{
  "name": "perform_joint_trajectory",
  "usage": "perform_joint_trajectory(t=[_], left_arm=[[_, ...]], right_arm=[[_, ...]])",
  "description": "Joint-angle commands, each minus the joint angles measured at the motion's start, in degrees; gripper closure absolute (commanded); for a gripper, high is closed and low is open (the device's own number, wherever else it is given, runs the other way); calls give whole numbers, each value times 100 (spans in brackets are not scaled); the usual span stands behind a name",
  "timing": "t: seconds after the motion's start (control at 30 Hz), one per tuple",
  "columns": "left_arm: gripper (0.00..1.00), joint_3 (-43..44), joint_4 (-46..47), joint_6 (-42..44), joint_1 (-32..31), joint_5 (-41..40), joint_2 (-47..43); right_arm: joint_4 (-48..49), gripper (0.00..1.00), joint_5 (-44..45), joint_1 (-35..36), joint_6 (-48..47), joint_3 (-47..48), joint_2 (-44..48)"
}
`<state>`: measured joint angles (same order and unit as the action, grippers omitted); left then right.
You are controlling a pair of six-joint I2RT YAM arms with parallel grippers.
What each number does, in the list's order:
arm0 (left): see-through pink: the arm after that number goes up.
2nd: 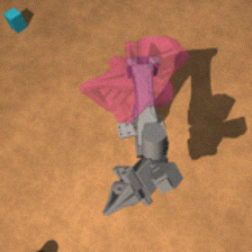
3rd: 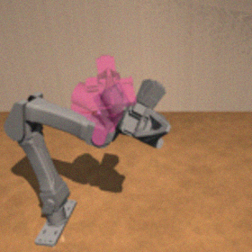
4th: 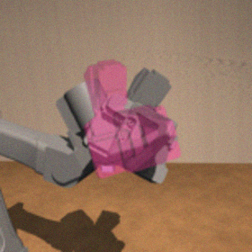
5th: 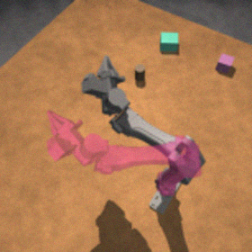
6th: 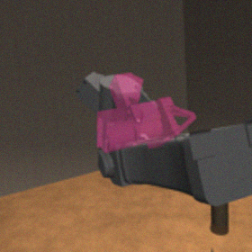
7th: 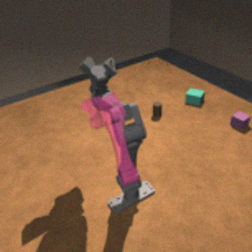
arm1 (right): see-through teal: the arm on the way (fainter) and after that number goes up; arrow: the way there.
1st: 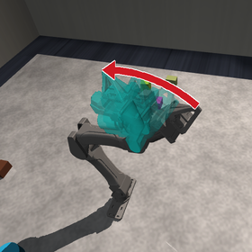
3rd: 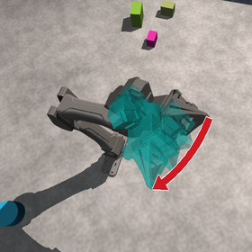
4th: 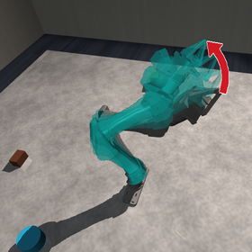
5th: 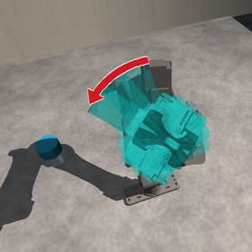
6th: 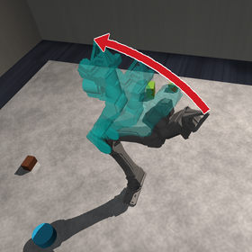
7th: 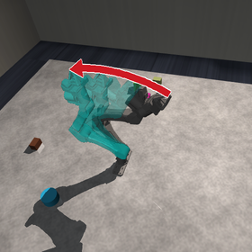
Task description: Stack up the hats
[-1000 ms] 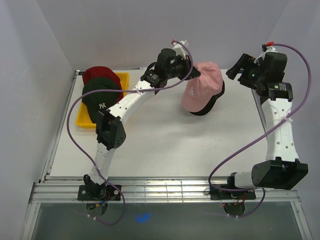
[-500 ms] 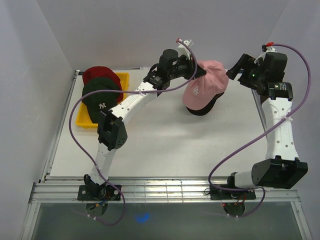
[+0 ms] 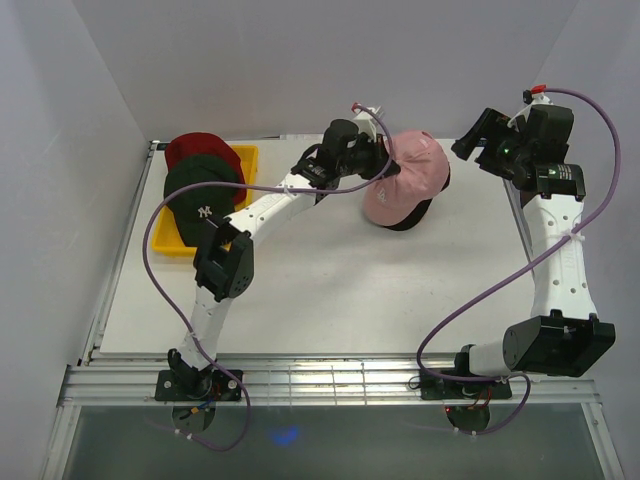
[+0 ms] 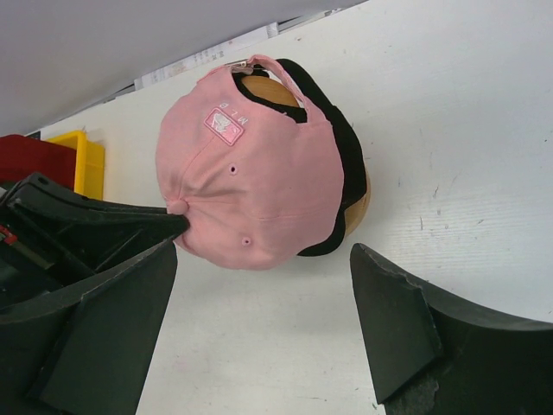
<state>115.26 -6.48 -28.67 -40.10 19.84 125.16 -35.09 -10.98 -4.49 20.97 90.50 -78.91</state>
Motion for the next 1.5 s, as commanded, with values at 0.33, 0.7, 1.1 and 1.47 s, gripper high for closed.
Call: perform_joint_trajectory(t=[0.33,0.7,1.1,1.47], left_arm=[[100,970,-616,239,46,-208,7],[100,708,-617,-7,37,-32,307],[75,348,-574,-78,37,-261,210],[46,-170,-424,-16,37,-261,-184]], right_arm=[[64,14,-80,-43,21,82,-63],[152,14,35,-52,21,29,-414],[231,14,-79,-218,144,468,-1319],[336,16,-387,-315,451,1391,-2514]])
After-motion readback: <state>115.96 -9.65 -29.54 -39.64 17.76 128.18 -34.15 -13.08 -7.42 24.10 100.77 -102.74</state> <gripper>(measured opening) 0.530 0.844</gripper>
